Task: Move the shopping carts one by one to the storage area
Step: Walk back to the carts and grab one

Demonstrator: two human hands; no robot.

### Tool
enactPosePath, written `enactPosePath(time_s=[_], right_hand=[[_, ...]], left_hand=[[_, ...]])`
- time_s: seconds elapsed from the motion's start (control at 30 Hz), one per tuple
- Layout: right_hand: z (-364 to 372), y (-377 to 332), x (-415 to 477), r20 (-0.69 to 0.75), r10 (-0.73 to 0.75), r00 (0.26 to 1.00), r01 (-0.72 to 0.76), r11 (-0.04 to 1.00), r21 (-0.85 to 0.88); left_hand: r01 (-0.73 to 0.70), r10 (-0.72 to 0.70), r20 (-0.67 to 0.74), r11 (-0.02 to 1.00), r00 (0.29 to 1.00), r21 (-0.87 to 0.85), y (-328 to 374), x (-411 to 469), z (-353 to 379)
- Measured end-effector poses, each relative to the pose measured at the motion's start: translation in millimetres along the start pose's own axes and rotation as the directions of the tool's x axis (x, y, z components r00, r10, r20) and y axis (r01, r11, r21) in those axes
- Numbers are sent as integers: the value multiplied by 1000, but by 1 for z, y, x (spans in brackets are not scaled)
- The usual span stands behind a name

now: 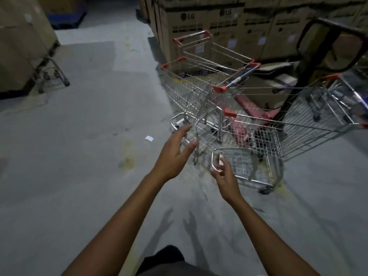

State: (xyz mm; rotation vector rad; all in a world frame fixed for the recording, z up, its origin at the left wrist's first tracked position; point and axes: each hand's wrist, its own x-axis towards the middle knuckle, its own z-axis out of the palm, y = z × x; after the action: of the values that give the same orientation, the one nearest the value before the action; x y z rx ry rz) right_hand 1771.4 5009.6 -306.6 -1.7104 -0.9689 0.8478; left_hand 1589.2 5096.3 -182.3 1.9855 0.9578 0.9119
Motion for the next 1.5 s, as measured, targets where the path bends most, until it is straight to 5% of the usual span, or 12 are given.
enactPosePath(time_s=[0.37,0.73,1.0,1.23,1.5], right_hand=[[-50,25,203,-163,87,983,-90,996,-11],[-122,15,343,-333,145,932,-212,961,-175],[-200,56,405,-280,206,937,-339,720,-605],[-304,118,440,-158,407,900,-339,423,-840],[-425,165,436,-201,429,881,-325,241,-914]], left_hand=[[-33,40,232,999,972,-34,-99,223,94],[-47,1,536,996,844,73,-160,384,202],[-56,-32,612,991,791,124,-164,433,292],[-26,-162,639,961,752,274,-159,444,366],[58,-273,605,935,748,350,-123,442,442]])
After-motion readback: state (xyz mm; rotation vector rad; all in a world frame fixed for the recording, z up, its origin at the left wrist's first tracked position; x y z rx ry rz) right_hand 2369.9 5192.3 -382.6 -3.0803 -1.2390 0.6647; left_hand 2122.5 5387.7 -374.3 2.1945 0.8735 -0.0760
